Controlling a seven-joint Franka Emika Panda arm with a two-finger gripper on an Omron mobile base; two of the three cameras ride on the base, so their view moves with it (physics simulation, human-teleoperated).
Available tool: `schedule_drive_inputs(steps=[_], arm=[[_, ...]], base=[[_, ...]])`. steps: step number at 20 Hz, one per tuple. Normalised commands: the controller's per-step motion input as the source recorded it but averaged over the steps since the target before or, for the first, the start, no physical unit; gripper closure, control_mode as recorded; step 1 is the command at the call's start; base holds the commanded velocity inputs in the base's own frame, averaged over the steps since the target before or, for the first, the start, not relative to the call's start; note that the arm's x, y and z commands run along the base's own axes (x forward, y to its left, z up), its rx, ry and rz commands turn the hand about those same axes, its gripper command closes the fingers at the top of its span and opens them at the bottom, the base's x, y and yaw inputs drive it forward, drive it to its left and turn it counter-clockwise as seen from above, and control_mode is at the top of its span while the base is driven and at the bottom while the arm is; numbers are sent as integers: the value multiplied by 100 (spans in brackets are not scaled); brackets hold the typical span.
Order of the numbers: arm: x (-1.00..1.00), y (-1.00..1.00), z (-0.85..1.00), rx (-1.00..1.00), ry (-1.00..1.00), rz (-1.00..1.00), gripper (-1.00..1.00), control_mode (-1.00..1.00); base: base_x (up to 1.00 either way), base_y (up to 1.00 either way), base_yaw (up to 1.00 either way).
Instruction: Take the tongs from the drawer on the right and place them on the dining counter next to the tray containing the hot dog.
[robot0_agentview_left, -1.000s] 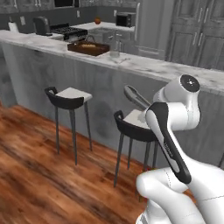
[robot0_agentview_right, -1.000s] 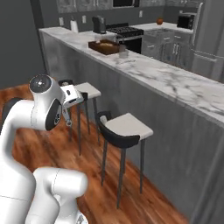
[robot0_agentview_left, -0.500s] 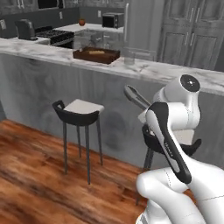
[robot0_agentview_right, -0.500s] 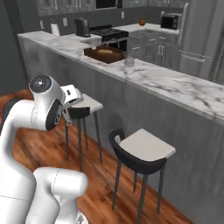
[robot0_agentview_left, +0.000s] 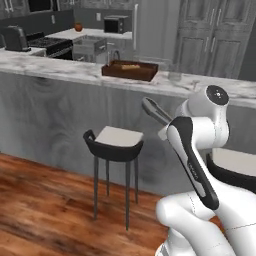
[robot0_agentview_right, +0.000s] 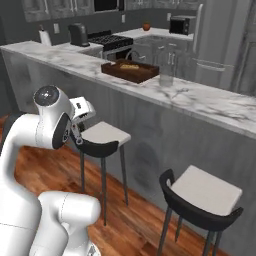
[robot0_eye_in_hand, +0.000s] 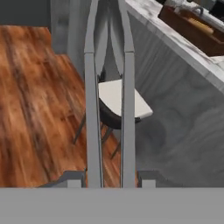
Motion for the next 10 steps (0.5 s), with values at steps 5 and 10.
schedule_drive_inputs(steps=[5,10], arm=[[0,0,0,0,0,0,100,100],[0,0,0,0,0,0,100,100]], base=[[65,100,-27],[52,100,-24]])
